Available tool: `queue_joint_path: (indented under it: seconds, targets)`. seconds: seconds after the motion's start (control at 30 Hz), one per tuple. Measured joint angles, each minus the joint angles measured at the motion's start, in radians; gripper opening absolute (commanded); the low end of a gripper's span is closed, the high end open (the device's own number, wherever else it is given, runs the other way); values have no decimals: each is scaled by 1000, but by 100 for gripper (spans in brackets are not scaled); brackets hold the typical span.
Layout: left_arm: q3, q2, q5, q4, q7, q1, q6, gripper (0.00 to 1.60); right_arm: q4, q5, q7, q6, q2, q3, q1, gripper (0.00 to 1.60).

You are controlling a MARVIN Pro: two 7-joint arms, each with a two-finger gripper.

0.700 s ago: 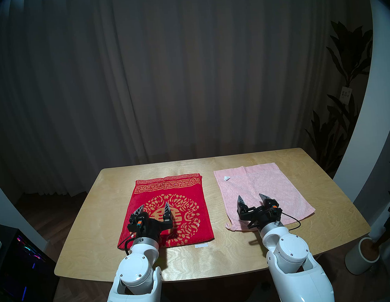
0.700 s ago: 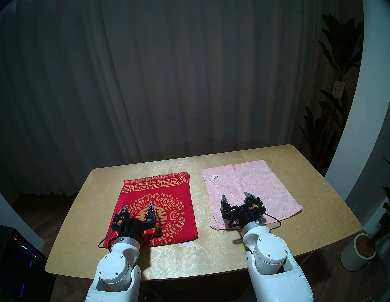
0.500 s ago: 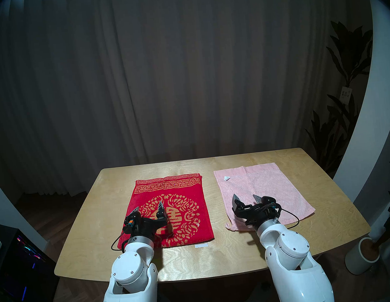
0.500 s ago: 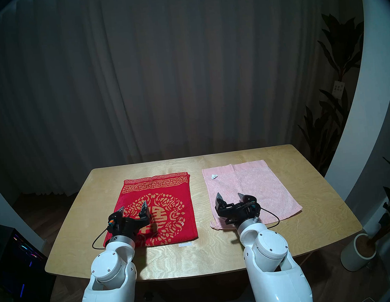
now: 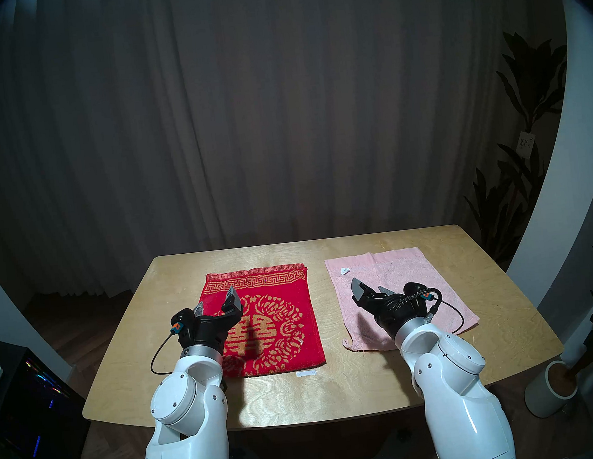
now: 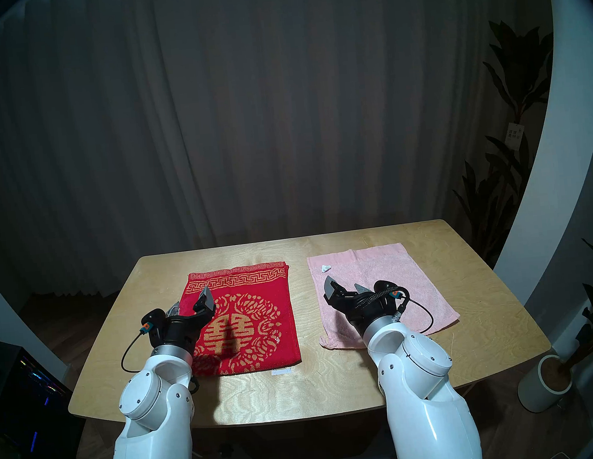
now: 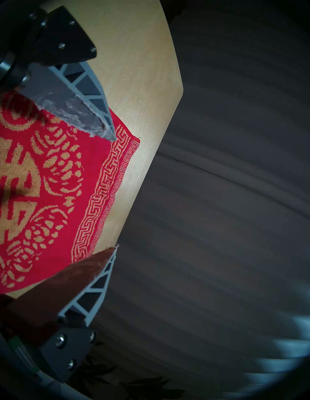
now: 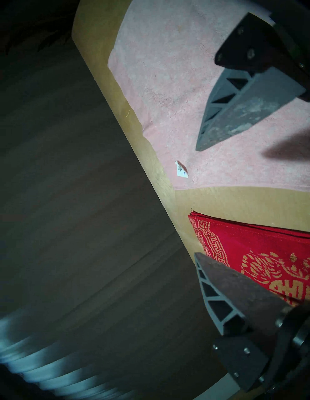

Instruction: Fold each towel twice and stack them on table

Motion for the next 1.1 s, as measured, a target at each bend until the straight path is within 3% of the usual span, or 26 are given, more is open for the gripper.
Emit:
queue_joint_path:
  seconds: [0.3,0.67,1.1]
  targets:
    - [4,-9,-139,-67,1,53,35,160,-26,148,-31,113,-4,11,-20,160]
    - [8,-18,-276,-157,6,99,86,160,-79,321,-34,251,-4,-23,-22,160]
    - [-68,-52,-440,-210,74,188,138,160,-92,511,-72,373,-3,-45,-30,160]
